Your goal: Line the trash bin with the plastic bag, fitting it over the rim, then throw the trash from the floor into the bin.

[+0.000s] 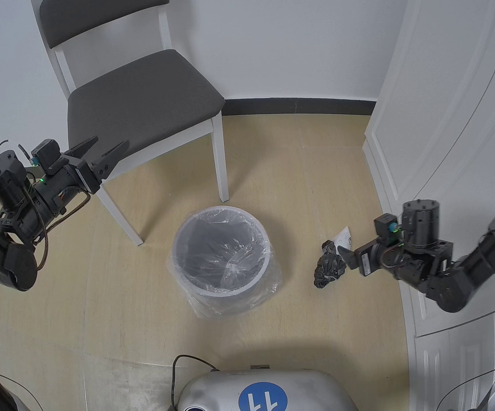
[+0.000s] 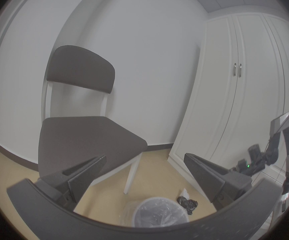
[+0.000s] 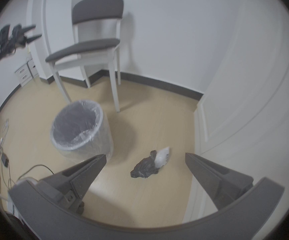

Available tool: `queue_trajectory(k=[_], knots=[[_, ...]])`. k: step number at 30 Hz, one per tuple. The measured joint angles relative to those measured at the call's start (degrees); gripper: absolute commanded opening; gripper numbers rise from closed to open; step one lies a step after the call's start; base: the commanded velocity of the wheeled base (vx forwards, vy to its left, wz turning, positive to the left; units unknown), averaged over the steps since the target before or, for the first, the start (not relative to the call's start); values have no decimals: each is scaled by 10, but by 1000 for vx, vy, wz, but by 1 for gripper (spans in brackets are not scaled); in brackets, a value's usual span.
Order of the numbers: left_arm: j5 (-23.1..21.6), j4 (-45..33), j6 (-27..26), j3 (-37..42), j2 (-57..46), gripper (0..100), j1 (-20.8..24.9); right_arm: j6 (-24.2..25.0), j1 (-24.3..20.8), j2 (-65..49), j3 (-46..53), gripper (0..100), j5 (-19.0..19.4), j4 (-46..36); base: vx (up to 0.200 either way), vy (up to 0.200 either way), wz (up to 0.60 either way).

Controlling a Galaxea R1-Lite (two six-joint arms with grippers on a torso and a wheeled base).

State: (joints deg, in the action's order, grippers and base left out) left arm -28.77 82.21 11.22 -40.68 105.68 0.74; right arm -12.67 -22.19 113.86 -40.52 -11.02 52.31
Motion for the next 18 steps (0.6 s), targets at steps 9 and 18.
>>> queue_trajectory(k=[9, 18], knots=[[60, -201, -30, 18, -96, 100, 39, 48, 11, -210, 122, 100, -30, 15, 0, 0, 0], [270, -360, -53, -36, -167, 100, 139, 65, 23, -350, 159, 100, -99, 13, 0, 0, 0]])
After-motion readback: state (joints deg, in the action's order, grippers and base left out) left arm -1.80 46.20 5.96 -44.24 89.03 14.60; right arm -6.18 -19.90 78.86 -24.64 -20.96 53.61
